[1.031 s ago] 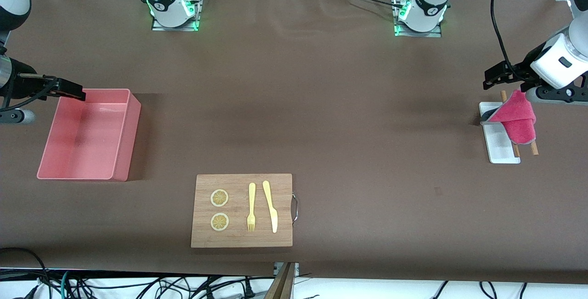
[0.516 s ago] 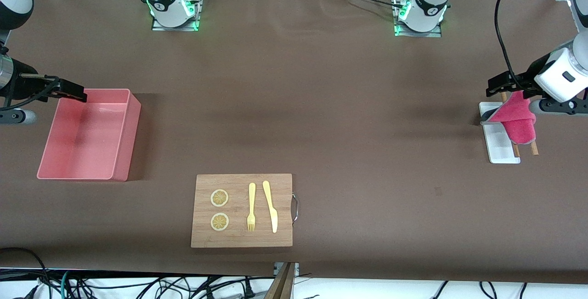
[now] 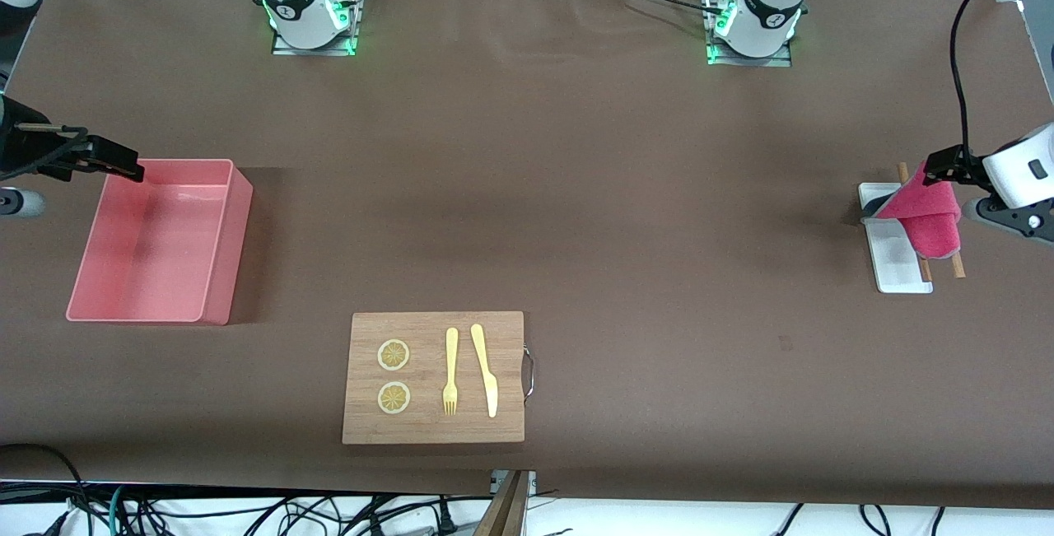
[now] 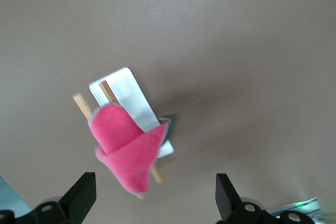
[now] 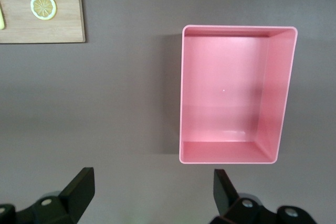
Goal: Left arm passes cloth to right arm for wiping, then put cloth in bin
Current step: 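Grasp the pink cloth with the left gripper and lift it off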
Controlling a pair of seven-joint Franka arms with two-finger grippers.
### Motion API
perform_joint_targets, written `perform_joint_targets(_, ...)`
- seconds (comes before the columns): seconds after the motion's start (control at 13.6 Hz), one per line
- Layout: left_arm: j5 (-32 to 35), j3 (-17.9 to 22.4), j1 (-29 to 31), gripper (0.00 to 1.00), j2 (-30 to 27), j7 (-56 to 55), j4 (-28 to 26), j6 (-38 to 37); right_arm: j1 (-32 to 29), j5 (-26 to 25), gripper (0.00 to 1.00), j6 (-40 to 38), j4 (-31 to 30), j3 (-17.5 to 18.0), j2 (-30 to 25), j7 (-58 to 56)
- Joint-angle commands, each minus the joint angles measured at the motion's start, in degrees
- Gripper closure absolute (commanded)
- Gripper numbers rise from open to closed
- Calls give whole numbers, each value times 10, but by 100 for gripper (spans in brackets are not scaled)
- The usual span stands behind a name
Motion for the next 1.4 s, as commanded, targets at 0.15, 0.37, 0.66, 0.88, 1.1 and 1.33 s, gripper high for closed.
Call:
perform_joint_targets(0.15,14,-3,56,0,98,292,21,108,-2,-2,0,-10,21,1,3,-6)
perform_joint_targets(0.37,14,-3,59,0,136,315,18,146,-1,-2,0,-13,21,2,3,-5)
perform_joint_targets(0.66,15,-3,72,35,163,346,16,169,0,-4,0,-14,21,1,2,-8)
perform_joint_targets(0.88,28,-3,74,35,179,347,14,182,3,-6,0,-14,19,4,1,-4)
perform_joint_targets(1.1,27,-4,79,35,184,348,3,185,2,-3,0,-14,18,3,2,-4)
perform_joint_targets(1.33,28,-4,80,36,184,351,-5,186,3,-3,0,-13,17,4,2,-4)
